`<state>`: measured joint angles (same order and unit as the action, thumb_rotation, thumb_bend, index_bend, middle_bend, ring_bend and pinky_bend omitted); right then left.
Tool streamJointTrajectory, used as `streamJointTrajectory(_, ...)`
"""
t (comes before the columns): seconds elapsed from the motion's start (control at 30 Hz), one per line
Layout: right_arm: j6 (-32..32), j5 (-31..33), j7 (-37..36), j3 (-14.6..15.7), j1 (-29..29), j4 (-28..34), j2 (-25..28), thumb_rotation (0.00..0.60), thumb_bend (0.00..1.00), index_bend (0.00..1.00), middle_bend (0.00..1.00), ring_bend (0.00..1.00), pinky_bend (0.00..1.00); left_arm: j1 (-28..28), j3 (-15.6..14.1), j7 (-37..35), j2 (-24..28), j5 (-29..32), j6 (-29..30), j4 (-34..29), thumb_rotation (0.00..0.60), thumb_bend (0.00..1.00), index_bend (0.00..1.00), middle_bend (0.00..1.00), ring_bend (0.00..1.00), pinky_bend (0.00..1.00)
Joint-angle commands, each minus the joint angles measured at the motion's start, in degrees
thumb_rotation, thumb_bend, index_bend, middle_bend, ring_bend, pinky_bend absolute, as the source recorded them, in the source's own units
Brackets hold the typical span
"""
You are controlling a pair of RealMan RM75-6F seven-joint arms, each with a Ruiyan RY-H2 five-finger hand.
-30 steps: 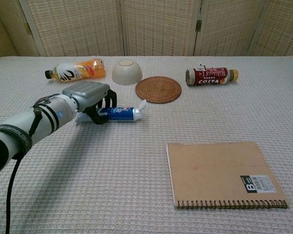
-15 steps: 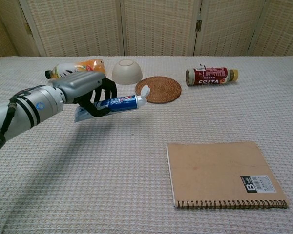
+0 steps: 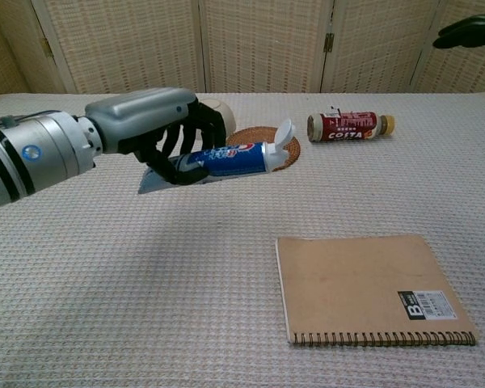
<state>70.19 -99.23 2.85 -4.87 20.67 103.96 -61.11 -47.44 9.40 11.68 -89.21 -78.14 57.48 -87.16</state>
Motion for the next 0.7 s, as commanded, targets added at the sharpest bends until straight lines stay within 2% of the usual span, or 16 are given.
streamJointTrajectory(0.03,-4.8,0.4,1.8,-1.0,3.7,2.0,-2.5,0.6,0.44,0.12,0.0,0.0,0.0,-0.6,0.7,4.7,0.7,1.8,-0.3,-4.1,0.6,0.71,0.72,0.77,0.68,0.63)
streamJointTrajectory(0.3,-12.5,3.3,3.6,-1.2,9.1,4.4,-5.4,0.6,0.44,0.12,0.0,0.0,0.0,-1.1,1.2,9.6,0.1,5.4,-0.6,-6.9,0.6,0.71,0.72,0.77,0.68,0.63)
streamJointTrajectory(0.7,-15.7,7.2,9.0,-1.7,12.4,6.4,-6.5,0.6,0.44,0.24,0.0,0.0,0.0,-1.1,1.0,10.7,0.0,7.2,-0.5,-7.5,0.6,0.71,0.72,0.77,0.68,0.63)
